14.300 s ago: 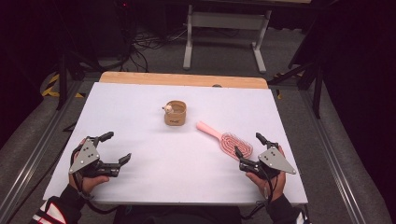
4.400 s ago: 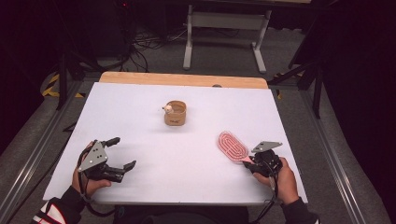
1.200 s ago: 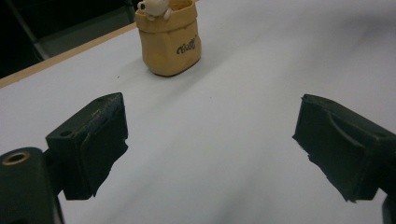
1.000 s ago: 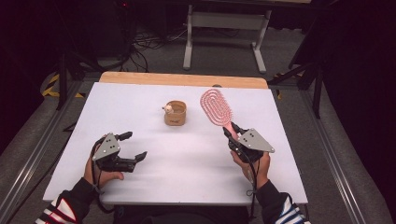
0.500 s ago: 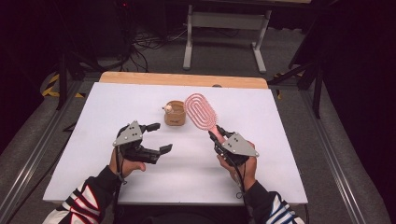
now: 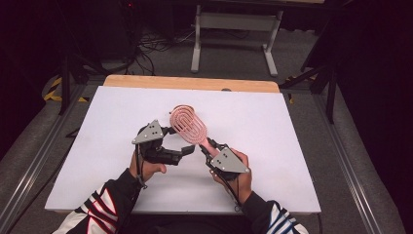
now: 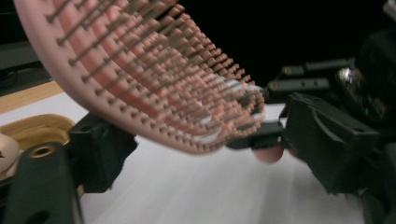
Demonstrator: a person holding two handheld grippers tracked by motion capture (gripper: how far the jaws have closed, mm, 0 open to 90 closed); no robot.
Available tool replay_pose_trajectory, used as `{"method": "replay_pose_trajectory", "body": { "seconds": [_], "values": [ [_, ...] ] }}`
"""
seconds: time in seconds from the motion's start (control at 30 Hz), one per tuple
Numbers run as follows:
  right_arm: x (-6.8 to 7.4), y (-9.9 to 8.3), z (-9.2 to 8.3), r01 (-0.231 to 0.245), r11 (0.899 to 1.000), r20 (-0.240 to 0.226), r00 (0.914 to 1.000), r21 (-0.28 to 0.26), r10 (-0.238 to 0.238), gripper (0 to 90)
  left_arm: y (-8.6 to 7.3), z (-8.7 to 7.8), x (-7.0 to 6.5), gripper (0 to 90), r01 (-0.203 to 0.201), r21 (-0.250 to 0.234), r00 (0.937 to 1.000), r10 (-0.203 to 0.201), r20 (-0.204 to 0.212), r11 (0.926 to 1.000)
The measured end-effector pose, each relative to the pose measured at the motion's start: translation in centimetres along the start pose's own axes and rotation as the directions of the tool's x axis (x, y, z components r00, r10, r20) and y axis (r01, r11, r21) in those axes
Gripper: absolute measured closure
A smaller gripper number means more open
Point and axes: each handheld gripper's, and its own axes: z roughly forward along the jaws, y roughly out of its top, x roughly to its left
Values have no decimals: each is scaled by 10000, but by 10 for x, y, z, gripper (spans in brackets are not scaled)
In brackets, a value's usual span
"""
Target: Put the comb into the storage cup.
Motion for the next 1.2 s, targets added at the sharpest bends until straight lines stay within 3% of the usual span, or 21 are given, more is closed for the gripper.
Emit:
{"method": "replay_pose_trajectory", "body": {
  "seconds": [0.13, 0.2, 0.33, 0.5, 0.57, 0.6, 0.7, 0.87, 0.97, 1.03, 1.1, 1.13, 1.2],
  "values": [
    [5, -1, 3, 290, 9996, 84, 9995, 54, -290, 699, 3, 6, 5, 314, 633, -261, 9980, -634, -31, 9977],
    [7, -1, 5, 366, 9992, 121, 9993, 148, -367, 699, 4, 8, 7, 379, 859, -515, 9962, -848, 218, 9950],
    [7, -1, 7, 444, 9988, 212, 9988, 207, -449, 699, 8, 9, 7, 529, 953, -1004, 9945, -903, 528, 9904],
    [4, -2, 7, 302, 9990, 395, 9987, 315, -314, 692, 15, 14, 6, 596, 1234, -1389, 9895, -1112, 922, 9826],
    [2, -2, 5, 118, 9996, 324, 9994, 265, -127, 654, 16, 15, 6, 628, 1178, -1432, 9904, -1057, 893, 9827],
    [2, -2, 5, 118, 9996, 324, 9994, 265, -127, 654, 19, 16, 4, 628, 923, -1442, 9951, -862, 484, 9852],
    [0, -1, 0, 75, 9999, 245, 9997, 121, -78, 628, 25, 18, 7, 631, 1054, -1449, 9929, -961, 702, 9838],
    [-8, -1, -15, -19, 9999, 14, 10000, -170, 19, 447, 42, 15, 8, 631, 286, -1282, 9995, -268, 154, 9913],
    [-14, -3, -22, -82, 9995, -83, 9999, -302, 80, 403, 48, 12, 9, 632, 75, -1293, 10000, -73, 20, 9916],
    [-26, -7, -34, -87, 9988, -131, 9999, -477, 81, 341, 56, 5, 12, 632, -169, -1294, 9996, 136, -265, 9915],
    [-29, -8, -37, -184, 9984, -178, 9997, -530, 175, 332, 58, 3, 13, 632, -134, -1309, 9995, 94, -318, 9913],
    [-37, -11, -45, -441, 9971, -46, 9990, -622, 439, 306, 61, -1, 15, 632, -175, -1366, 9991, 120, -409, 9905],
    [-39, -13, -47, -553, 9965, -18, 9985, -620, 553, 293, 66, -5, 16, 632, -342, -1371, 9981, 267, -562, 9900]
  ]
}}
